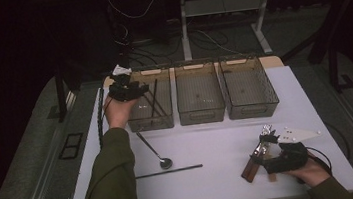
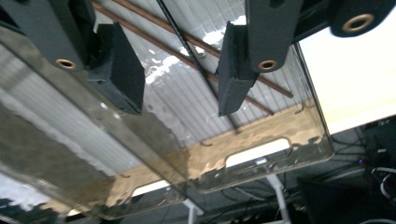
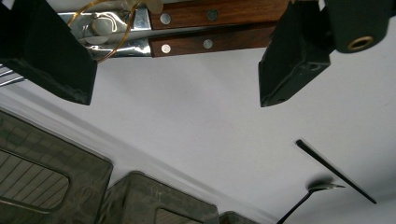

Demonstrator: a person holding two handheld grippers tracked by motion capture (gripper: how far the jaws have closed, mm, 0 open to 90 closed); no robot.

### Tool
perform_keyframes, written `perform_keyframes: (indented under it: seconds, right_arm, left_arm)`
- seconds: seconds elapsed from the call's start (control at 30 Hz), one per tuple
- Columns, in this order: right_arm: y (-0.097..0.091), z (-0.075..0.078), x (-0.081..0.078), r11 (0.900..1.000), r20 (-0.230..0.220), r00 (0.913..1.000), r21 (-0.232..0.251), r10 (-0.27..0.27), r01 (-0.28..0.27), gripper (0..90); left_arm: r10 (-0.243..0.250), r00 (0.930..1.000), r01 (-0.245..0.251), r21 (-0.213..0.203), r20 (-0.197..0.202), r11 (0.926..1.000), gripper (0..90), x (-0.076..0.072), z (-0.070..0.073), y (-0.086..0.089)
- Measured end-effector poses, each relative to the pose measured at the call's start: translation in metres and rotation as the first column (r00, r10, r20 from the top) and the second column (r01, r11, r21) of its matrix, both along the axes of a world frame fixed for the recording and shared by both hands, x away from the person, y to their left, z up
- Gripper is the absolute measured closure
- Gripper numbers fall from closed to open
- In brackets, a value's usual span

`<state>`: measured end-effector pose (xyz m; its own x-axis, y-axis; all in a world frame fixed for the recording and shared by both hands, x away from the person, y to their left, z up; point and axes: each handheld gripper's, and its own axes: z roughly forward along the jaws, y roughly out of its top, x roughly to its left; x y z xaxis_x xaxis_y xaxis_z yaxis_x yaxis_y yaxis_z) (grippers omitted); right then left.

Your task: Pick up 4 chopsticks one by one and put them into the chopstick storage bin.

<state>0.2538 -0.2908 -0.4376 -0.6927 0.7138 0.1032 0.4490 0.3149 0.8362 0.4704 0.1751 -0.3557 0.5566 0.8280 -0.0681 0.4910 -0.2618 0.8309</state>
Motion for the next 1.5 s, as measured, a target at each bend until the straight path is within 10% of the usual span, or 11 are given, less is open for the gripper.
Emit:
perform_keyframes:
  seconds: [0.53, 1.5]
  right_arm:
    - [0.001, -0.001, 0.000, 1.0000, 0.000, 1.0000, -0.009, 0.000, 0.000, 11.9]
    - [0.004, -0.002, 0.001, 1.0000, -0.009, 1.0000, -0.006, -0.004, 0.003, 11.9]
  left_arm:
    - [-0.197, 0.9803, 0.198, -0.023, 0.010, 0.9800, 31.2, -0.045, 0.015, -0.007]
    - [-0.424, 0.9059, 0.423, 0.027, -0.005, 0.9055, 18.2, -0.150, -0.025, -0.005]
